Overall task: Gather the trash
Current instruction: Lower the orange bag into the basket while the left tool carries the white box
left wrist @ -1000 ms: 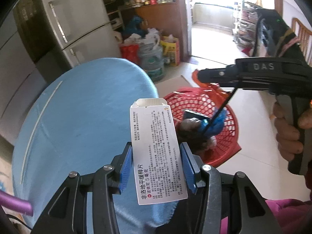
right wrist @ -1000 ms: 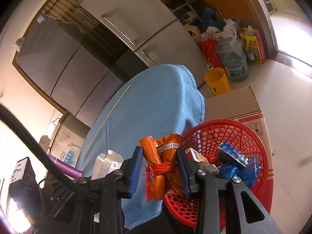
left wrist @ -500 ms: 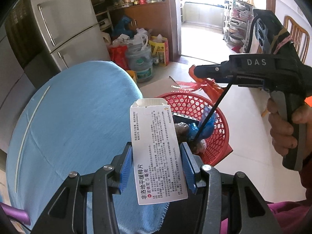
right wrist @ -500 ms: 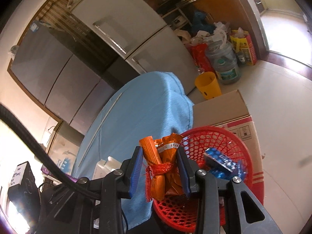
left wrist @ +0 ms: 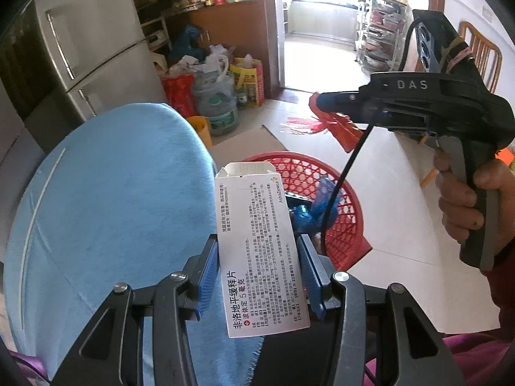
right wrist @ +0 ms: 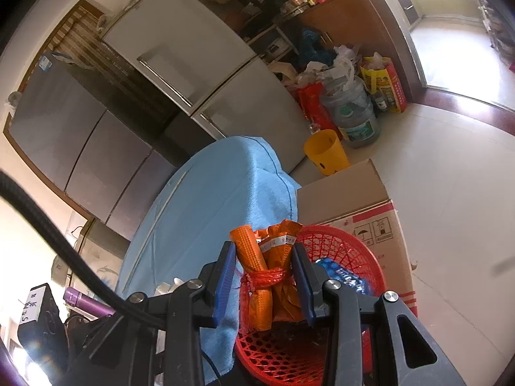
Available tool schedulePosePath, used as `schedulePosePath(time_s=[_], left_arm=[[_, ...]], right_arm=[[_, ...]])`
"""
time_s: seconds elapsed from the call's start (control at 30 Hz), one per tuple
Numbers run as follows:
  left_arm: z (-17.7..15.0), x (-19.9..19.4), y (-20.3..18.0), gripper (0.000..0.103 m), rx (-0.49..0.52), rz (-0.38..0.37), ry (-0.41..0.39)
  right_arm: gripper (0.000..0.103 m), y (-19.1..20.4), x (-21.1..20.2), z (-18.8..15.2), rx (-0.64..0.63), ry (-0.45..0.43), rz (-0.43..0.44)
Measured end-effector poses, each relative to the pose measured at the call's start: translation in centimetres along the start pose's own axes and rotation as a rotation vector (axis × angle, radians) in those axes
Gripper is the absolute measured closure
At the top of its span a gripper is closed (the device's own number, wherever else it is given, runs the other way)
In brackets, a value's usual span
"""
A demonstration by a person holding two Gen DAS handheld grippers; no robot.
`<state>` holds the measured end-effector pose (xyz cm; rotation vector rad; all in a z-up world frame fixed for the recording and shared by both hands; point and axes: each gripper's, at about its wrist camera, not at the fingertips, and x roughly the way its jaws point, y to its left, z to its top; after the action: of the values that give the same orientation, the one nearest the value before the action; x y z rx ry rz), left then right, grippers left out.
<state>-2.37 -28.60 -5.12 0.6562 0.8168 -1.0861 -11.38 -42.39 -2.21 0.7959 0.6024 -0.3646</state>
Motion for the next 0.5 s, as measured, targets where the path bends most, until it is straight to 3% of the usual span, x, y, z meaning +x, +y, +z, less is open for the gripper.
schedulePosePath(time_s=[0.5], left_arm=[[1.0, 2.0, -0.4, 0.053, 0.006, -0.061, 0.035]], right_arm=[[0.064, -1.3, -1.0, 0.8, -0.007, -0.032, -0.049]])
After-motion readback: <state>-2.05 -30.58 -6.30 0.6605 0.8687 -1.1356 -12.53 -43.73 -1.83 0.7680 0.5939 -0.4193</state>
